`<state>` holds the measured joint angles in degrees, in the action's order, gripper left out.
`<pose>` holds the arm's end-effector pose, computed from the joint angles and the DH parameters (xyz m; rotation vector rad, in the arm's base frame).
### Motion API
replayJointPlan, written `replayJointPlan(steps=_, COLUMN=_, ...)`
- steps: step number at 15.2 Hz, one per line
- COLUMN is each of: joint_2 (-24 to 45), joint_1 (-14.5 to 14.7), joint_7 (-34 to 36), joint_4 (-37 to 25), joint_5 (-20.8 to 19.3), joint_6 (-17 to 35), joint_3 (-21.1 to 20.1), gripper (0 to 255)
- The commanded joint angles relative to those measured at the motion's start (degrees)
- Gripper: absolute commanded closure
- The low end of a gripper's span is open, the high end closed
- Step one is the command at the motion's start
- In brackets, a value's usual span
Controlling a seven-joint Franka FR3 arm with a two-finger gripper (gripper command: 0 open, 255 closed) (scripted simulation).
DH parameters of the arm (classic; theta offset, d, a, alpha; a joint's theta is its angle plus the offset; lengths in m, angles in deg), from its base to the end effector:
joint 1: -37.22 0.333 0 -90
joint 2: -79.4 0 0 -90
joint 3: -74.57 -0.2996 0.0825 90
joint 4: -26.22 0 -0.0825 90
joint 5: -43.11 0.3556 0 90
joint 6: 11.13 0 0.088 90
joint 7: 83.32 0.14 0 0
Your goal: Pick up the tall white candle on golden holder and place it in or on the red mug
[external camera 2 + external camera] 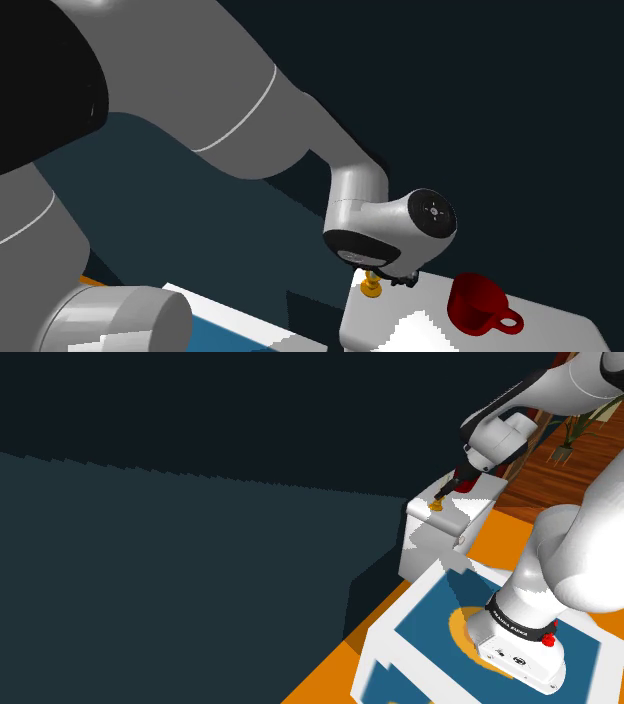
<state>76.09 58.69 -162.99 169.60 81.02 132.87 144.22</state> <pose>0.3104 -0.3310 0.2683 -2.8998 -0.0149 -0.5987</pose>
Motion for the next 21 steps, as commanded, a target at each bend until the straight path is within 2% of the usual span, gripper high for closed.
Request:
replayJointPlan(steps=1, joint_2=0.0, joint_1=0.0, joint_7=0.0, joint_4=0.0, joint_5=0.1, joint_6=0.0, joint_3=0.0, gripper=0)
replayJointPlan(steps=2, joint_2=0.0, joint_1=0.0, joint_7=0.0, joint_4=0.0, joint_5=0.1, joint_6=0.0, joint_3=0.0, gripper=0)
replayJointPlan(steps=3, joint_2=0.0, joint_1=0.0, joint_7=0.0, joint_4=0.0, joint_5=0.1, joint_6=0.0, joint_3=0.0, gripper=255)
replayJointPlan(steps=12, joint_2=0.0, joint_1=0.0, joint_7=0.0, joint_4=0.0, joint_5=0.1, joint_6=0.0, joint_3=0.0, gripper=255)
replayJointPlan(steps=16, joint_2=-6.3, joint_1=-4.5, joint_7=8.4, joint_4=0.4, joint_5=-10.6, joint_6=0.2, joint_3=-4.0, gripper=255)
replayJointPlan(steps=21, joint_2=-11.0, joint_1=-10.1, joint_7=15.1, joint_4=-0.1, joint_5=-18.2, joint_6=-2.0, joint_3=-9.3, gripper=255)
